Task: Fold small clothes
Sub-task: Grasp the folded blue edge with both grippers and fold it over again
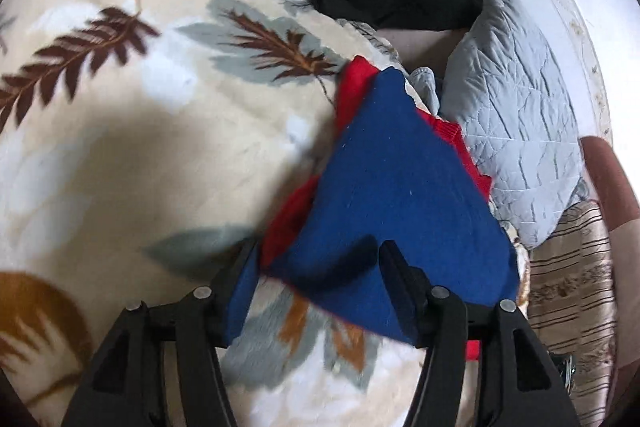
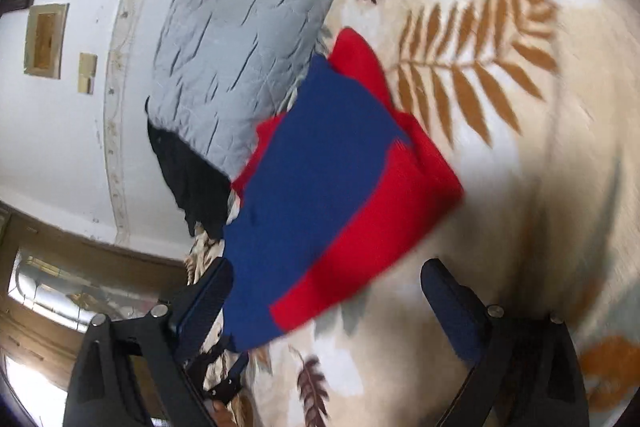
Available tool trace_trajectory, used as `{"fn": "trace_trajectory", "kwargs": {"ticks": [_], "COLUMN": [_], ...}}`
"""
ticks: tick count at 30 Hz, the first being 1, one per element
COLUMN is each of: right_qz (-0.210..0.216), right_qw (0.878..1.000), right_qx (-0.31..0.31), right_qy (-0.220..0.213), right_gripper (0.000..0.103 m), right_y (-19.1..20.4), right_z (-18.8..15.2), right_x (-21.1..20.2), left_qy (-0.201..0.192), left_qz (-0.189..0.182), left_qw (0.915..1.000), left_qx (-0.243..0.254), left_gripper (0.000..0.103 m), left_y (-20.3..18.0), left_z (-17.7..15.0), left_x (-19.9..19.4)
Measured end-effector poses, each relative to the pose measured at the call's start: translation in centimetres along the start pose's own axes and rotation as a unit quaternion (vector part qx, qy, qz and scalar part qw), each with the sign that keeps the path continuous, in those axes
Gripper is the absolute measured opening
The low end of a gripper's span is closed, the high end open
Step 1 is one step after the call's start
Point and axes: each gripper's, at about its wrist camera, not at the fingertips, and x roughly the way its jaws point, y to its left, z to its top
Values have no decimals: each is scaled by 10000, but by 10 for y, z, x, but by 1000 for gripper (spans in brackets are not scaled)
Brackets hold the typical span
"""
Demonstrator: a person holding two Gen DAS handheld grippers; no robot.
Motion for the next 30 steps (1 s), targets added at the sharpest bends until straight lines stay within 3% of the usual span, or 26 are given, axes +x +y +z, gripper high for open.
{"fn": "trace_trajectory", "kwargs": {"ticks": [5, 7, 8, 9, 10, 13, 17, 22, 26, 30], "right_qz": [-582, -791, -809, -789, -718, -677, -351, -168, -108, -270], "right_qw": [9981, 9964, 9962, 9964, 9967, 9976, 9988, 9972, 9969, 9955], "right_qx": [31, 136, 144, 226, 371, 118, -319, -721, -746, -445], "right_qy": [-189, -273, -300, -228, -26, 71, -86, -88, 218, 791], "right_gripper": [92, 75, 55, 37, 21, 17, 15, 14, 14, 19], "right_y": [8, 7, 8, 4, 0, 8, 47, 81, 58, -6], "right_z": [9, 13, 16, 20, 23, 30, 34, 20, -22, -74], "right_x": [17, 24, 27, 31, 40, 41, 13, -31, -68, -72], "left_qy": [-115, -118, -81, -24, 172, 244, -262, -422, -79, 527], "left_qz": [232, 414, 518, 786, 717, 707, 526, 409, 576, 717], "left_qw": [9996, 9988, 9981, 9952, 9949, 9950, 9939, 9928, 9934, 9932], "left_qx": [119, 219, 310, 584, 686, 659, 937, 1044, 990, 753], "left_gripper": [80, 80, 70, 23, 23, 21, 20, 20, 21, 26], "left_y": [-14, -22, -22, -28, -31, -38, -61, -58, -14, 50], "left_z": [3, 5, 7, 10, 13, 24, 27, 2, -42, -85], "left_x": [10, 16, 17, 20, 25, 15, -37, -99, -113, -90]}}
